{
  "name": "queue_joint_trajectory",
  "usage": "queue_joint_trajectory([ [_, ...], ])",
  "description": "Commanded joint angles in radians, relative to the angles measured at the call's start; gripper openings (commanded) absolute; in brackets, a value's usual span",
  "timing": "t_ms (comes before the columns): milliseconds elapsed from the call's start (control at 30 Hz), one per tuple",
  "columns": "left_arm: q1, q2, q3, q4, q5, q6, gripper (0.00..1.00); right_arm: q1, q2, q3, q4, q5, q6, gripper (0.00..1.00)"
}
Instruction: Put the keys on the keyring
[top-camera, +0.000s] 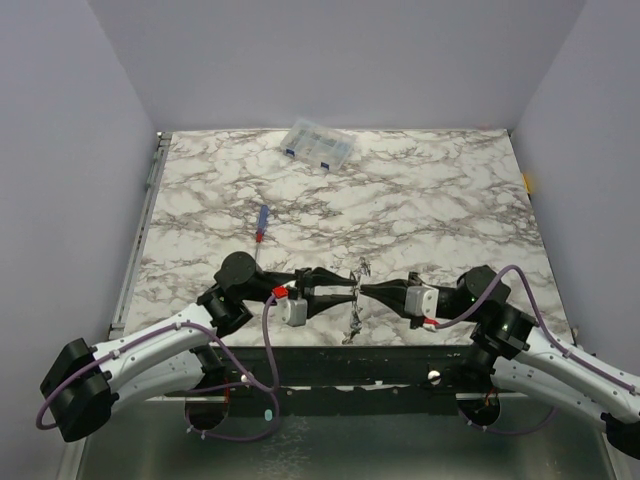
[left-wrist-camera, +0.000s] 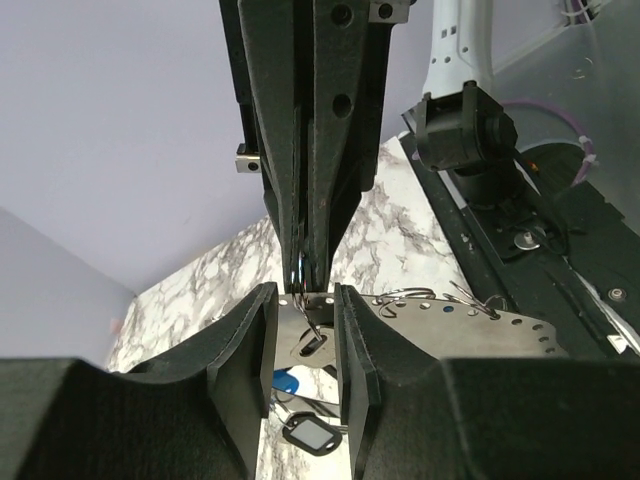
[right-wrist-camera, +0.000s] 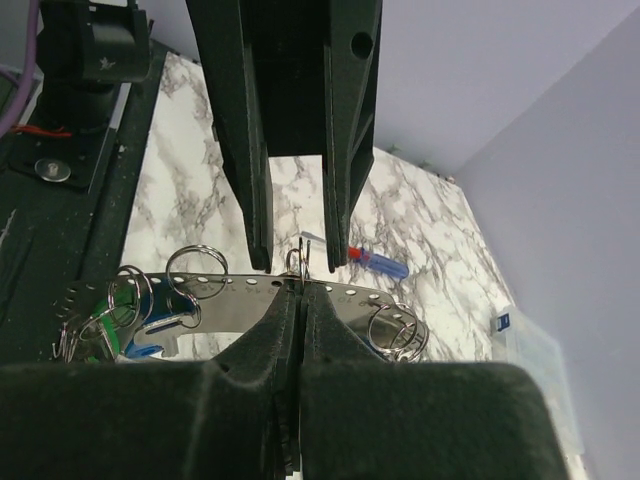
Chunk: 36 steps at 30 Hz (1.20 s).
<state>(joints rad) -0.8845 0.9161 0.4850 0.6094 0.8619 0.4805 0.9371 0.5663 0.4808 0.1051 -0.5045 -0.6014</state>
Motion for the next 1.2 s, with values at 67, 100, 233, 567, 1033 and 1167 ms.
queue_joint_trajectory([
  [67, 0.004, 0.012, -0.020, 0.059, -0.067, -0.042, 0.33, 0.009, -0.008, -0.010, 0.126, 0.020, 0.041, 0.00],
  [100, 0.004, 0.011, -0.020, 0.059, -0.075, -0.043, 0.33, 0.008, -0.009, -0.010, 0.127, 0.018, 0.041, 0.00],
  [233, 0.004, 0.016, -0.022, 0.069, -0.097, -0.047, 0.33, 0.008, -0.007, -0.008, 0.128, 0.013, 0.045, 0.00],
  [567, 0.004, 0.030, -0.025, 0.094, -0.103, -0.063, 0.20, 0.008, 0.013, -0.004, 0.145, 0.002, 0.045, 0.00],
  [1033, 0.004, 0.038, -0.019, 0.101, -0.118, -0.075, 0.00, 0.008, 0.043, 0.009, 0.108, -0.027, 0.047, 0.00],
  [1167, 0.004, 0.033, -0.019, 0.102, -0.157, -0.081, 0.00, 0.008, 0.051, 0.030, 0.055, -0.022, 0.046, 0.09],
])
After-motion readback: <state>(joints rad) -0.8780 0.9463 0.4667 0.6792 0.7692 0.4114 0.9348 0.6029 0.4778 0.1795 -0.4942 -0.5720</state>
